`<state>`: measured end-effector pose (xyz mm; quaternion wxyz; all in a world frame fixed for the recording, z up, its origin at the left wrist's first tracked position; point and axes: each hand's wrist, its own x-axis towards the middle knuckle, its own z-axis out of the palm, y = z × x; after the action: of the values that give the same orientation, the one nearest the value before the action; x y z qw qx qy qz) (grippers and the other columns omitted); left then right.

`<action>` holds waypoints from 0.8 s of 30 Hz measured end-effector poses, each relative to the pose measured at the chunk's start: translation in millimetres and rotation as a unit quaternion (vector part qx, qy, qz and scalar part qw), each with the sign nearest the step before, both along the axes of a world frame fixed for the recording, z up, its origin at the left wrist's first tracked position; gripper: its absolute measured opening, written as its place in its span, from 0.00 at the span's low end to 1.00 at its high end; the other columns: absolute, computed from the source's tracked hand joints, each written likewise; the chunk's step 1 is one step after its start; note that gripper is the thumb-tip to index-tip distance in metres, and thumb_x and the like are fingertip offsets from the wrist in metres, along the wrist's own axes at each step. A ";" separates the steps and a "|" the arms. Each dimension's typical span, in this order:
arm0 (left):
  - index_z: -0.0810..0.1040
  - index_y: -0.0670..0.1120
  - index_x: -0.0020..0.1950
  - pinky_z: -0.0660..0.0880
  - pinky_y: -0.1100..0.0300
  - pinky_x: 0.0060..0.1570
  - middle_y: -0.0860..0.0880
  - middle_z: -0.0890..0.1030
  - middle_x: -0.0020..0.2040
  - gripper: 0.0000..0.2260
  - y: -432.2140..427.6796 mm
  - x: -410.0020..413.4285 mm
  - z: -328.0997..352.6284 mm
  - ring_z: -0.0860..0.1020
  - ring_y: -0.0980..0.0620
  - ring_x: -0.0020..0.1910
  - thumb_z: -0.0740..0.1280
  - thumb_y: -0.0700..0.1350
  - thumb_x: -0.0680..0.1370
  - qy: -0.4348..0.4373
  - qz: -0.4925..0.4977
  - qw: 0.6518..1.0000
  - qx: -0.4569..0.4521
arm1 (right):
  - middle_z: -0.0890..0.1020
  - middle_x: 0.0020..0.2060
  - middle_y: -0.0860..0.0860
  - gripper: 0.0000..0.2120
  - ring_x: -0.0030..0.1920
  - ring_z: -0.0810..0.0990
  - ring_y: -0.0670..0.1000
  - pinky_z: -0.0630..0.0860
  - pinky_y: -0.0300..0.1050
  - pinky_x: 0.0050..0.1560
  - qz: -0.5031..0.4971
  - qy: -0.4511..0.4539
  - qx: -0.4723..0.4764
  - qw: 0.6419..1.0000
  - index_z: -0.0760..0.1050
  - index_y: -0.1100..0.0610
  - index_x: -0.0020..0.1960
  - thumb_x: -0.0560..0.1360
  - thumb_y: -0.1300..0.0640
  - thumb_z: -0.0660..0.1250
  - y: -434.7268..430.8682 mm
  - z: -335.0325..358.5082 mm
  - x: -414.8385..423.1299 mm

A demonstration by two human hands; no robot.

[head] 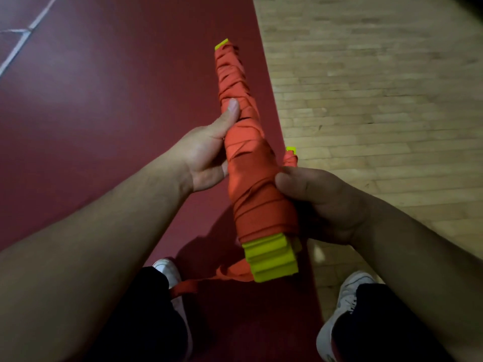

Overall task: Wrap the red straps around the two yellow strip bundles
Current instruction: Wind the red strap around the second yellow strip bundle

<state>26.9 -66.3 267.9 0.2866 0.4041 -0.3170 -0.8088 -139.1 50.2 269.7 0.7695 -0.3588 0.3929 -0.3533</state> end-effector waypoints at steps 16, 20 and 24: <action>0.80 0.37 0.36 0.79 0.59 0.40 0.43 0.77 0.37 0.14 4.7 -7.8 6.6 0.77 0.48 0.36 0.63 0.47 0.69 0.142 0.068 0.986 0.054 | 0.76 0.41 0.59 0.42 0.34 0.71 0.54 0.70 0.45 0.33 0.098 0.114 -0.047 0.987 0.77 0.61 0.55 0.53 0.34 0.83 -3.1 -4.2 -2.3; 0.73 0.41 0.45 0.75 0.59 0.39 0.44 0.72 0.39 0.10 3.1 -6.1 9.5 0.74 0.50 0.35 0.62 0.47 0.70 0.153 0.055 0.986 0.038 | 0.79 0.38 0.70 0.25 0.26 0.70 0.47 0.65 0.35 0.24 0.148 0.228 -0.080 0.959 0.76 0.60 0.49 0.65 0.43 0.79 -6.7 13.3 -8.8; 0.73 0.43 0.44 0.75 0.61 0.35 0.45 0.72 0.38 0.08 -0.5 -3.3 7.8 0.74 0.50 0.34 0.63 0.46 0.69 0.120 0.032 0.992 0.027 | 0.76 0.24 0.50 0.13 0.24 0.70 0.44 0.67 0.38 0.28 0.145 0.367 -0.129 0.910 0.80 0.57 0.41 0.74 0.47 0.73 -9.0 25.3 -9.7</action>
<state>23.5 -66.8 275.7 0.3376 0.3216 -0.2455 -0.8499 -148.8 41.1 295.0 0.5607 -0.6124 0.5421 -0.1296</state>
